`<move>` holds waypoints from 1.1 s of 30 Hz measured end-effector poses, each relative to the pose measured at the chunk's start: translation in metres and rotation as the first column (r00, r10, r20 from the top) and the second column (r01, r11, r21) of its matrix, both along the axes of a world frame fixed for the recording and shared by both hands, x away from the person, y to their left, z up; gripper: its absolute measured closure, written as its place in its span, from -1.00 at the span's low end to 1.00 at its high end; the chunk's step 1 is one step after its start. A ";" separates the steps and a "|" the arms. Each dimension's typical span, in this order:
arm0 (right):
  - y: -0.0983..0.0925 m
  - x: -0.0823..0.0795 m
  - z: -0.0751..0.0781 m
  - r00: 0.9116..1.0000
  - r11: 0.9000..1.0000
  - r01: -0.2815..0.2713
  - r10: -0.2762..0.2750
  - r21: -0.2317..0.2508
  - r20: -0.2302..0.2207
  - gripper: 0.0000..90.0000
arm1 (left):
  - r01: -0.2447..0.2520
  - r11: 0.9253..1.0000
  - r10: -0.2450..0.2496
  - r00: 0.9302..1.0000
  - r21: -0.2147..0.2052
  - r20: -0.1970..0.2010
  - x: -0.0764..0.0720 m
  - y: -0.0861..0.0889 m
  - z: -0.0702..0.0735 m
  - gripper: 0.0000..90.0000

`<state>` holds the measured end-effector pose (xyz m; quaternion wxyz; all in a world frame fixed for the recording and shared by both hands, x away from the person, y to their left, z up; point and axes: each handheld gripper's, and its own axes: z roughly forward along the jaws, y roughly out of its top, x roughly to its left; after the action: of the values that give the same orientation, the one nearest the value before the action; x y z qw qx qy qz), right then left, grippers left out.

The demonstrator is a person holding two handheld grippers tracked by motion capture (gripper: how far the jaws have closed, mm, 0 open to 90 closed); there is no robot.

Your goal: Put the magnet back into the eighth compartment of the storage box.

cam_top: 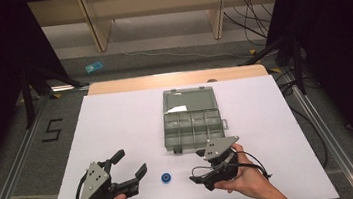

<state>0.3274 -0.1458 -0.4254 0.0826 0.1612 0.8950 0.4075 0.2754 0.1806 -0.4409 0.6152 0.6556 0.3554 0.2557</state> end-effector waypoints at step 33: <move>0.087 0.035 -0.018 0.982 0.955 -0.166 0.138 -0.246 -0.127 -0.42 | -0.032 0.999 0.032 0.999 -0.010 0.006 -0.001 0.004 0.001 -0.65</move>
<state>0.3627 -0.0590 -0.4436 0.0224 0.1014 0.9530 0.2845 0.2746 0.1842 -0.4398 0.6156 0.6459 0.3650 0.2657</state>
